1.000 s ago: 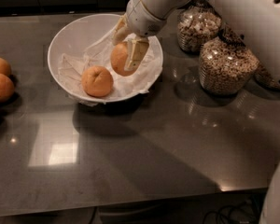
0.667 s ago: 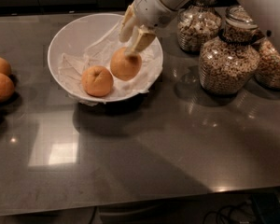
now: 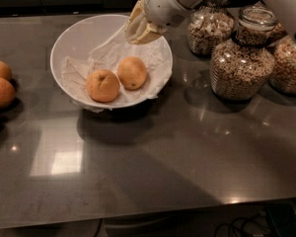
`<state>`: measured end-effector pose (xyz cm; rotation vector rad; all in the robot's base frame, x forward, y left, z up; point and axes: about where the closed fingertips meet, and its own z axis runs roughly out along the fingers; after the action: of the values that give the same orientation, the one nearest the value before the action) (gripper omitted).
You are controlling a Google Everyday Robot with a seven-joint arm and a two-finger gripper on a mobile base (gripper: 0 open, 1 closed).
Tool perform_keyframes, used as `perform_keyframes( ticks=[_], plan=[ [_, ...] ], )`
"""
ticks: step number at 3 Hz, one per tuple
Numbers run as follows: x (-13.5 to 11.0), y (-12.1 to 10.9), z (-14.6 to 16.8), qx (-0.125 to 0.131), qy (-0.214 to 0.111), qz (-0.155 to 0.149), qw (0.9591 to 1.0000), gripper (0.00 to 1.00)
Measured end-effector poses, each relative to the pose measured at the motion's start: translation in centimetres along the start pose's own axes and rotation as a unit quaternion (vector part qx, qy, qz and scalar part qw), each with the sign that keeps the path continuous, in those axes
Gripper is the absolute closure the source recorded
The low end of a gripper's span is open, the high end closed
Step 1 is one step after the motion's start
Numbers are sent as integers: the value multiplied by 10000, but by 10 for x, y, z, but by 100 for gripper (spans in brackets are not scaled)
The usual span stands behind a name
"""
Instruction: Pick orange from white bowl
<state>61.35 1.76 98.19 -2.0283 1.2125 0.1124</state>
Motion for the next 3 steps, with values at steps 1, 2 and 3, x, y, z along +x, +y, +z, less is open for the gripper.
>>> perform_keyframes(
  ticks=[1,2,3],
  plan=[
    [0,0,0,0,0,0,10000,80],
    [0,0,0,-1,-3,4,10000,57],
    [10,6,16,-54,-174,291,9994,34]
  ],
)
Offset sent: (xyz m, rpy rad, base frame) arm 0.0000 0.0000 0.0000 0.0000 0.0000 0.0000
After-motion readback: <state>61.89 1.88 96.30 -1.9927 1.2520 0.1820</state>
